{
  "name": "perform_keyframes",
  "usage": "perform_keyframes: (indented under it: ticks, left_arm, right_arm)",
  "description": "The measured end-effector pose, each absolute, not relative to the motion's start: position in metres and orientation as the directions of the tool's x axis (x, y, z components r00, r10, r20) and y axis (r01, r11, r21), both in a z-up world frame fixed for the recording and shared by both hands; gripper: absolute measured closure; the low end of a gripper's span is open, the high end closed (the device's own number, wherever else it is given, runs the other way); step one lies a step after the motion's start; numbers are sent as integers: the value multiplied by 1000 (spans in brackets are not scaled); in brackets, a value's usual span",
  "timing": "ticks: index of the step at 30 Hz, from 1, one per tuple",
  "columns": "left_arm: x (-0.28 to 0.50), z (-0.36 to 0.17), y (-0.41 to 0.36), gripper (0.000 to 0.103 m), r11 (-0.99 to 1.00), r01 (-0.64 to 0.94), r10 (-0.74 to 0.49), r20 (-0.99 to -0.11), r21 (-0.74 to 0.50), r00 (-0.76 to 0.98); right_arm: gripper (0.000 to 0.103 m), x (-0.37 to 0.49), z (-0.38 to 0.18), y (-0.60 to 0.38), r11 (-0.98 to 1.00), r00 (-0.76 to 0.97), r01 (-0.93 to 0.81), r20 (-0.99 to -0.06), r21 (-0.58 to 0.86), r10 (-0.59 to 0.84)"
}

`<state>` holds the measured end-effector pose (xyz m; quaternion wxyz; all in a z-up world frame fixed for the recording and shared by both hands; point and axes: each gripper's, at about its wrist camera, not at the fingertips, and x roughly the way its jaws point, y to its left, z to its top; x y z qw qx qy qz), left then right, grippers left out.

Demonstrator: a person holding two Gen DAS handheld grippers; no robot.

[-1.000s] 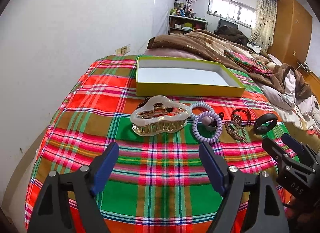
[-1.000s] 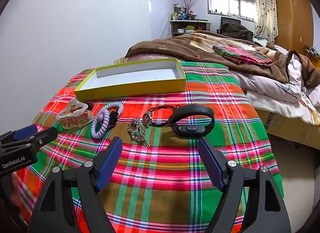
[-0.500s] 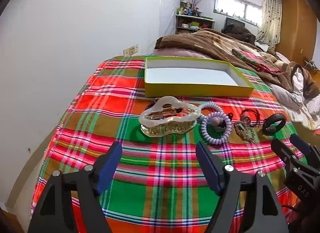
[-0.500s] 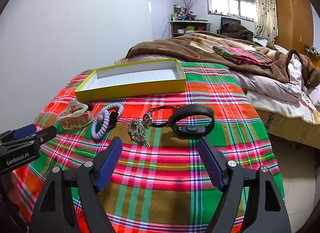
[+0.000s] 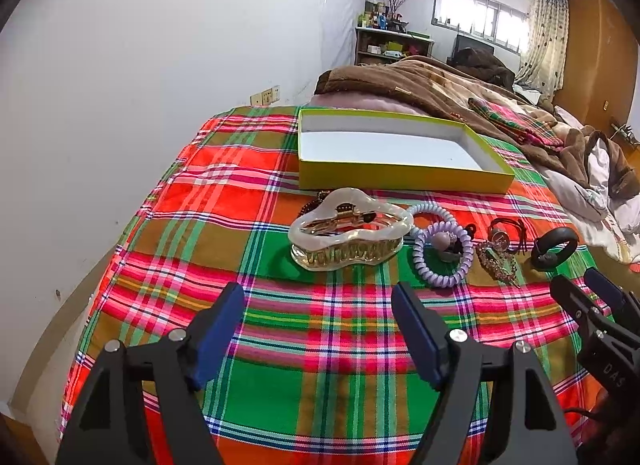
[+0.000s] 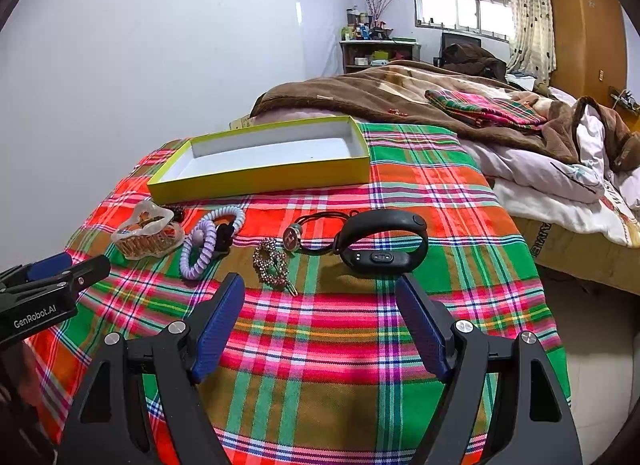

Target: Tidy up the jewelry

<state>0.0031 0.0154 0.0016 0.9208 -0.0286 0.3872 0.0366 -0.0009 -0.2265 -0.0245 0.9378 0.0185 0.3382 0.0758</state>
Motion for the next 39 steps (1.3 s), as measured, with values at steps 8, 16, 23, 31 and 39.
perform_keyframes:
  ticks: [8, 16, 23, 31, 39]
  left_arm:
    - [3, 1, 18, 25, 996, -88, 41, -717, -28, 696]
    - [10, 4, 23, 25, 997, -70, 31, -714, -25, 699]
    - [21, 15, 28, 25, 1000, 29, -29, -686, -12, 727]
    - [45, 11, 21, 25, 986, 162, -132, -700, -23, 702]
    - [54, 4, 14, 33, 966, 259, -191, -704, -11, 684]
  right_arm:
    - [25, 0, -25, -227, 988, 756, -128, -636, 87, 154]
    - [25, 4, -25, -233, 987, 756, -128, -634, 97, 160]
    - [25, 14, -23, -242, 985, 753, -117, -635, 131, 174]
    - [26, 40, -31, -254, 964, 712, -97, -660, 249, 242]
    - [47, 58, -32, -259, 935, 705, -100, -639, 340, 308]
